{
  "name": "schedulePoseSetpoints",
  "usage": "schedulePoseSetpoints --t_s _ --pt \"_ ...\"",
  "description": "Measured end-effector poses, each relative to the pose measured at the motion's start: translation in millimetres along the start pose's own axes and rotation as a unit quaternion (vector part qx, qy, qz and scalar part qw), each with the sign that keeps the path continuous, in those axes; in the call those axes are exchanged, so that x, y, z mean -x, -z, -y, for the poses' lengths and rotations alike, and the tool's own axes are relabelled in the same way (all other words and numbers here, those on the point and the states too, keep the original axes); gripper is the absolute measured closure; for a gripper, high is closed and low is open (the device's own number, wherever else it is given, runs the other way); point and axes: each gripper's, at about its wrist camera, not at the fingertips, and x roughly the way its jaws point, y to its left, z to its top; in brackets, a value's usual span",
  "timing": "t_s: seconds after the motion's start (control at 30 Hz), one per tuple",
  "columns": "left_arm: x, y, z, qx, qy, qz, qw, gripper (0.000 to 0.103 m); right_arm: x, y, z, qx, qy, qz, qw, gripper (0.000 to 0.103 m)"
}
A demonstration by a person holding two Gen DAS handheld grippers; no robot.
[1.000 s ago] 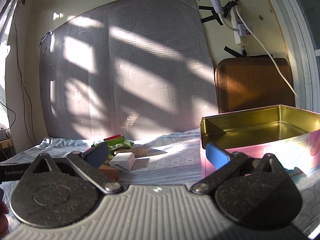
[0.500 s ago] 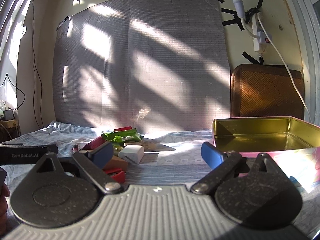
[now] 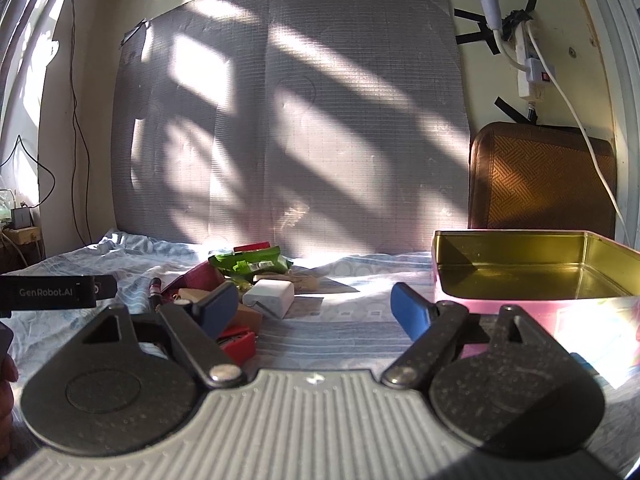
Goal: Organize rigid objects
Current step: 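Move the right tool toward the red stapler in the pile, then close the right tool on the red stapler and lift it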
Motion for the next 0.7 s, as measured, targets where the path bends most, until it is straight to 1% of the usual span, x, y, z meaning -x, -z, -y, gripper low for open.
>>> schedulePoseSetpoints --t_s 0.2,0.33,0.43,0.53,0.6,0.7 --pt "-5.1 -1.8 -10.7 0.030 0.005 -0.017 0.9994 0.004 -4.8 0.2 -0.7 0.002 -0.006 -0.019 1.000 0.033" --pt "-6.4 -1.8 -15.3 0.043 0.007 -0.023 0.9988 0.006 -10.2 -0.2 -0.6 0.002 -0.015 -0.041 0.999 0.035" --pt "-7.2 -1.7 -16.7 0.047 0.009 -0.026 0.9985 0.007 -18.5 -0.6 -3.8 0.009 -0.035 -0.072 0.997 0.036" --pt "-7.9 -1.8 -17.9 0.051 0.011 -0.027 0.9983 0.009 -26.4 -1.1 -12.5 0.022 -0.067 -0.097 0.993 0.036" --pt "-8.9 -1.8 -19.0 0.055 0.012 -0.030 0.9979 0.009 -34.2 -1.3 -19.3 0.032 -0.089 -0.121 0.988 0.036" --pt "-10.8 -1.6 -20.6 0.062 0.011 -0.035 0.9974 0.010 -52.0 0.2 -30.9 0.056 -0.109 -0.162 0.979 0.036"
